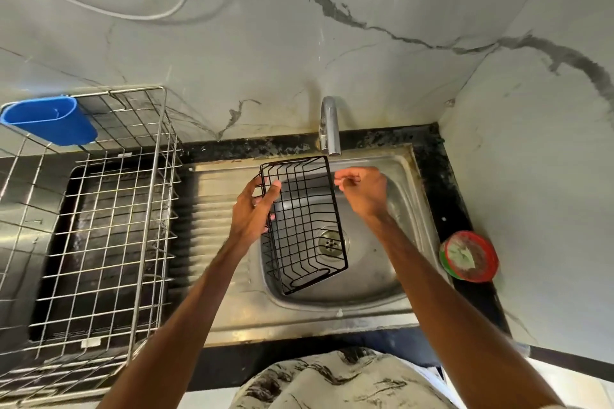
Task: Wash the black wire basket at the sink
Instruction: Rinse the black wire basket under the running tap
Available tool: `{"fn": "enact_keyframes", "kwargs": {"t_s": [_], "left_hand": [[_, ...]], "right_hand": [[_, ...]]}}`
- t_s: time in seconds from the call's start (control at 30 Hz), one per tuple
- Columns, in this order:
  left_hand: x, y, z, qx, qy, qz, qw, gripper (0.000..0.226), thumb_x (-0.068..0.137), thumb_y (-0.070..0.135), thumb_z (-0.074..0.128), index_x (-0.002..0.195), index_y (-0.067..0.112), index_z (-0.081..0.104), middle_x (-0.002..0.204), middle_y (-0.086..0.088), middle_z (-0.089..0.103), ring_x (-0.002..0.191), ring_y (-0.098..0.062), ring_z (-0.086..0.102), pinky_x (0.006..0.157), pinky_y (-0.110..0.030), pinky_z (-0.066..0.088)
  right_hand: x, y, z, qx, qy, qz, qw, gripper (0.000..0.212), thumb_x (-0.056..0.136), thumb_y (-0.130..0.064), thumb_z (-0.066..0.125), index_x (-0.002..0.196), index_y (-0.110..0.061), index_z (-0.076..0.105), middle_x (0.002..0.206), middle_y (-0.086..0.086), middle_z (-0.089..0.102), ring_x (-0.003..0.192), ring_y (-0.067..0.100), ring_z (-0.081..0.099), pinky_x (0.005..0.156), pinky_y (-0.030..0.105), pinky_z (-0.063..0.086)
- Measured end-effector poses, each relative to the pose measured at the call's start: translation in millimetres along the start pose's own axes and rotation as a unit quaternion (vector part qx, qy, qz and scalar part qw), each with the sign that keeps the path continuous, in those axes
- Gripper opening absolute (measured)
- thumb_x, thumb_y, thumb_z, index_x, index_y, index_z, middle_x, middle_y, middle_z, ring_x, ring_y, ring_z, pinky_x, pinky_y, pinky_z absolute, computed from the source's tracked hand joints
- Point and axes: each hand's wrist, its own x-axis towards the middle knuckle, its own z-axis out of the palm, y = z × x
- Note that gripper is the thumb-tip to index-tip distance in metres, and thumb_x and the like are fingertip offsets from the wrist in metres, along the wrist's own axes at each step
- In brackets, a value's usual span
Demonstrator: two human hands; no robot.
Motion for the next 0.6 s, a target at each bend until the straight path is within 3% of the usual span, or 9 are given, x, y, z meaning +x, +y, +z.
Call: {"fn": "enact_keyframes", "kwargs": {"t_s": [0.1,0.23,0.27,0.37,0.43,0.53,0.6], "left_hand": [[-6.5,2.5,-2.9,0.001,0.003,-0.001,1.000,0.058,0.092,0.065,0.063,0.140,0.033,0.056,0.096,0.008,0.076,0.082,-0.022,0.077,0.050,-0.023,0.051],[-18.0,3.4,-7.0,0.006,0.008,0.005,1.000,0.062,0.092,0.066,0.062,0.143,0.032,0.053,0.096,0.008,0.075,0.091,-0.025,0.077,0.056,-0.028,0.058],[-21.4,4.7,-7.4,0.008,0.008,0.006,1.000,0.062,0.092,0.067,0.062,0.143,0.033,0.053,0.094,0.008,0.074,0.091,-0.026,0.077,0.060,-0.034,0.062],[-31.5,2.8,-7.5,0.016,0.006,0.014,1.000,0.061,0.090,0.070,0.061,0.140,0.034,0.055,0.089,0.004,0.072,0.091,-0.028,0.077,0.070,-0.050,0.065],[-36.2,3.1,-8.8,0.011,0.005,0.027,1.000,0.062,0.089,0.071,0.063,0.139,0.034,0.056,0.094,0.001,0.076,0.093,-0.023,0.076,0.070,-0.050,0.065],[-48.8,8.4,-8.4,-0.005,-0.007,0.055,0.998,0.060,0.089,0.066,0.065,0.137,0.030,0.057,0.099,-0.002,0.078,0.092,-0.017,0.074,0.069,-0.040,0.066],[-58.8,15.1,-7.2,-0.022,-0.015,0.082,0.996,0.051,0.092,0.059,0.067,0.133,0.029,0.058,0.103,-0.004,0.077,0.094,-0.025,0.076,0.062,-0.030,0.063]], "right_hand": [[-15.3,-15.4,-13.7,-0.011,0.046,-0.061,0.997,0.019,0.091,0.001,0.070,0.105,-0.008,0.078,0.097,0.004,0.079,0.082,0.011,0.075,0.081,0.029,0.063],[-34.9,-21.0,-25.8,-0.037,0.147,-0.185,0.971,0.016,0.091,-0.001,0.069,0.103,-0.008,0.078,0.097,-0.002,0.077,0.080,0.003,0.072,0.076,0.015,0.059],[-38.5,-16.8,-23.9,-0.044,0.132,-0.175,0.975,0.016,0.091,-0.002,0.070,0.104,-0.007,0.078,0.099,0.000,0.077,0.082,0.005,0.072,0.076,0.012,0.057],[-52.1,-0.3,-17.8,-0.016,0.008,-0.041,0.999,0.028,0.093,-0.014,0.073,0.120,-0.007,0.072,0.114,0.005,0.075,0.102,0.014,0.072,0.077,0.000,0.048],[-59.9,9.5,-18.4,-0.018,-0.049,0.002,0.999,0.048,0.092,-0.036,0.074,0.132,-0.012,0.064,0.123,-0.007,0.066,0.112,0.007,0.063,0.079,-0.001,0.043],[-73.9,18.0,-18.0,-0.012,-0.171,0.052,0.984,0.074,0.084,-0.054,0.077,0.143,-0.018,0.051,0.132,-0.011,0.056,0.121,0.010,0.056,0.100,0.025,0.048],[-80.7,16.8,-14.8,0.052,-0.190,0.057,0.979,0.051,0.092,-0.037,0.073,0.134,-0.012,0.058,0.132,0.012,0.066,0.112,0.022,0.067,0.098,0.042,0.056]]}}
